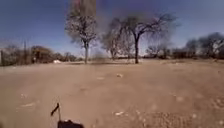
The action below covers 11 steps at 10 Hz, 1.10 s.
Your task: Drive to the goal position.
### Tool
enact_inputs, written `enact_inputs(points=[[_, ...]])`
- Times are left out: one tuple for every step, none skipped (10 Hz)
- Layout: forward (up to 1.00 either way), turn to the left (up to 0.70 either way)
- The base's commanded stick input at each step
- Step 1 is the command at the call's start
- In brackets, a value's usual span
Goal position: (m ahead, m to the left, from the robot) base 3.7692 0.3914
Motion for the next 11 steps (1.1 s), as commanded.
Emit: enact_inputs(points=[[1.00, 0.00], [1.00, 0.00], [1.00, 0.00], [1.00, 0.00], [1.00, 0.00], [1.00, 0.00], [1.00, 0.00], [1.00, 0.00], [1.00, 0.00], [1.00, 0.00], [1.00, 0.00]])
